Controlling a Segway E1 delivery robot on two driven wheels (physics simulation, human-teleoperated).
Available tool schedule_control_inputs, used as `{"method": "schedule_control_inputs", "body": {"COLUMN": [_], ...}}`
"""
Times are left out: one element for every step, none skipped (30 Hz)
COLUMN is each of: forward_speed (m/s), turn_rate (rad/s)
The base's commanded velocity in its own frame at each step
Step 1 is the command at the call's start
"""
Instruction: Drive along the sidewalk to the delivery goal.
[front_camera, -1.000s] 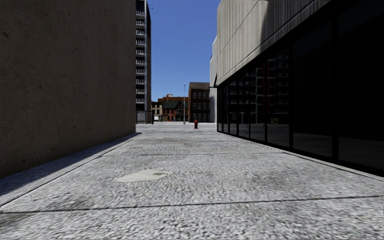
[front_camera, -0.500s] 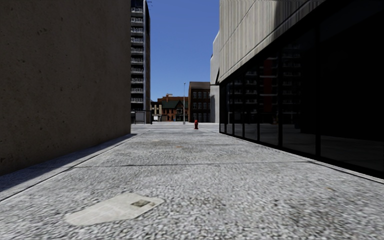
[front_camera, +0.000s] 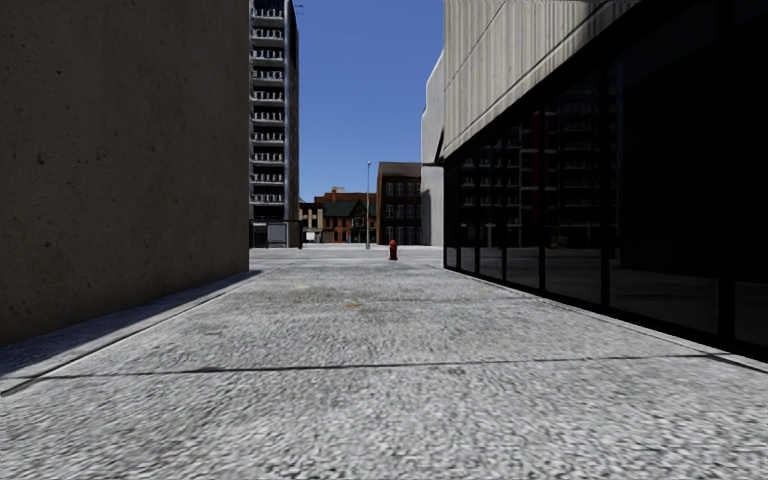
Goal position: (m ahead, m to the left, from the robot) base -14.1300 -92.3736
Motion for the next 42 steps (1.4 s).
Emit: {"method": "schedule_control_inputs", "body": {"forward_speed": [2.00, 2.00, 2.00, 2.00, 2.00, 2.00, 2.00, 2.00, 2.00, 2.00, 2.00, 2.00, 2.00, 2.00, 2.00, 2.00, 2.00, 2.00, 2.00, 2.00, 2.00, 2.00, 2.00, 2.00, 2.00, 2.00, 2.00, 2.00, 2.00, 2.00, 2.00, 2.00, 2.00, 2.00, 2.00, 2.00, 2.00, 2.00, 2.00, 2.00, 2.00, 2.00], "turn_rate": [0.00, 0.00, 0.00, 0.00, 0.00, 0.00, 0.00, 0.00, 0.00, 0.00, 0.00, 0.00, 0.00, 0.00, 0.00, 0.00, 0.00, 0.00, 0.00, 0.00, 0.00, 0.00, 0.00, 0.00, 0.00, 0.00, 0.00, 0.00, 0.00, 0.00, 0.00, 0.00, 0.00, 0.00, 0.00, 0.00, 0.00, 0.00, 0.00, 0.00, 0.00, 0.00]}}
